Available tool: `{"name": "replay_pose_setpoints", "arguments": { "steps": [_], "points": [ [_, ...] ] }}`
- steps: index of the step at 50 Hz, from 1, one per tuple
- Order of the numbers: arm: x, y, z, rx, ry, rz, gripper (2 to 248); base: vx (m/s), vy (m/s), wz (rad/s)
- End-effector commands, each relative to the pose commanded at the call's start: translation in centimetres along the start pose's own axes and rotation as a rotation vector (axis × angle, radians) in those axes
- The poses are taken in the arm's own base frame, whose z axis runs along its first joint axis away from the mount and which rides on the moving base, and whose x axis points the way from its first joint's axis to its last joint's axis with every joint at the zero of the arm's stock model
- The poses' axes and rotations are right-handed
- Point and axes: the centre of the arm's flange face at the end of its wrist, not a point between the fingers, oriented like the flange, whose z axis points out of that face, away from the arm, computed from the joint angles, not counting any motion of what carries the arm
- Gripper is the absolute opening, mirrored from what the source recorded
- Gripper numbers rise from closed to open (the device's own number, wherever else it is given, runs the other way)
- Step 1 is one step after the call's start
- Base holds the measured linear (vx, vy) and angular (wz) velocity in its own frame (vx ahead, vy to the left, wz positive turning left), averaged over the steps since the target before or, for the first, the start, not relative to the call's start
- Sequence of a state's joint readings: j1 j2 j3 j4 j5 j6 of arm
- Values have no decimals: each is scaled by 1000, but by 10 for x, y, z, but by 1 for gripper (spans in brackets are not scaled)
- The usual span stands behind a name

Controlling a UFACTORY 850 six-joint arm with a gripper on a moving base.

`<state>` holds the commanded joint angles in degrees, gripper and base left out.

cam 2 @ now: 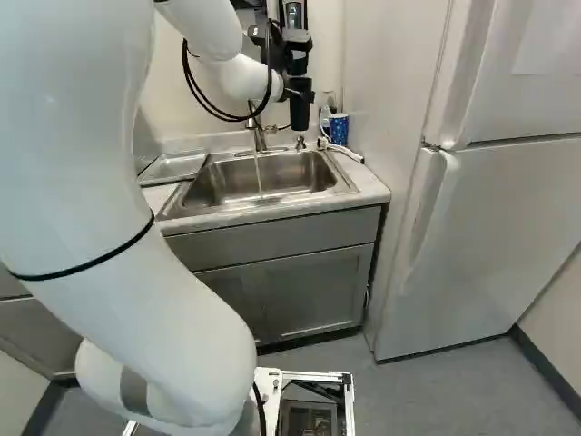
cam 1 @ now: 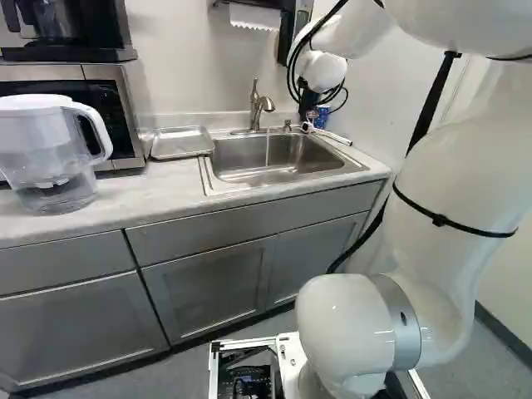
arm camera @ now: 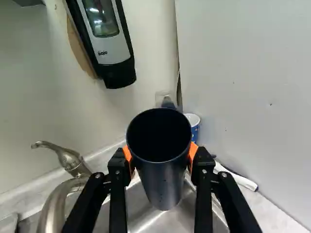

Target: Rinse the cup and place it in the tray

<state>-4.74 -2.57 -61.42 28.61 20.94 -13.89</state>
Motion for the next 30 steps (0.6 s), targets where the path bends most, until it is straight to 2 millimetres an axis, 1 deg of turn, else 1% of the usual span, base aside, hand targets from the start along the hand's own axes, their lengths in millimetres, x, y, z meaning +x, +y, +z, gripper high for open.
{"name": "replay_pose_setpoints", "arguments": {
  "steps": [20,30],
  "points": [
    [1,5,3,33,-14,83,124,0,0,0],
    [2,4,4,59,-11,17,124,0,0,0]
  ]
}}
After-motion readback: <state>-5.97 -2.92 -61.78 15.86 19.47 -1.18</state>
